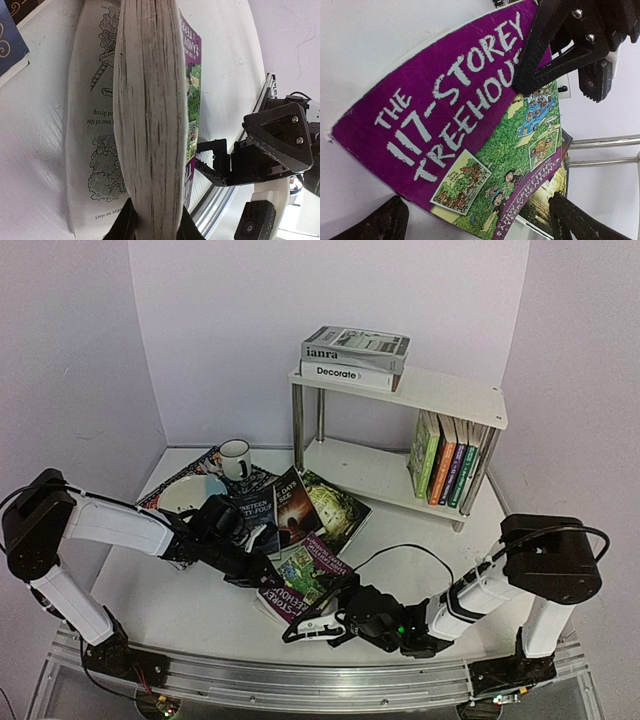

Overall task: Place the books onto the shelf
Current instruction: Pick up the book from the book pile, then pass from the left arm to the right

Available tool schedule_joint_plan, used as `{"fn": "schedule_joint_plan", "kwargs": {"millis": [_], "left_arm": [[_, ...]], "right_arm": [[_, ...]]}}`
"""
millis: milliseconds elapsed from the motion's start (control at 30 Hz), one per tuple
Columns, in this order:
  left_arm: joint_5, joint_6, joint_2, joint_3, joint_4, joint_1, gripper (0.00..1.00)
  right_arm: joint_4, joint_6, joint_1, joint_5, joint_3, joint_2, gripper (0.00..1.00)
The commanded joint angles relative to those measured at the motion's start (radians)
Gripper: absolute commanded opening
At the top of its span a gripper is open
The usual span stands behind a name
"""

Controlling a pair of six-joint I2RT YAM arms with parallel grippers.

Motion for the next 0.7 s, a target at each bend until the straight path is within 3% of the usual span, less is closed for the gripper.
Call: {"fn": "schedule_joint_plan", "kwargs": {"millis": [0, 333, 667], "left_arm": [[0.086, -0.014, -0.068, -0.006, 0.071, 0.009, 0.02], [0.154, -0.071, -0.167, 0.026, 0.033, 0.033, 0.03], [0.243, -0.103, -0.232, 0.038, 0.034, 0.036, 0.07]], "right_arm": [[0.067, -0.011, 0.0, 0.005, -0.032, -0.071, 0.98], [0.069, -0.132, 0.009, -0.011, -0.084, -0.138, 0.98], [0.267, -0.305, 0.015, 0.041, -0.056, -0.053, 0.98]]}}
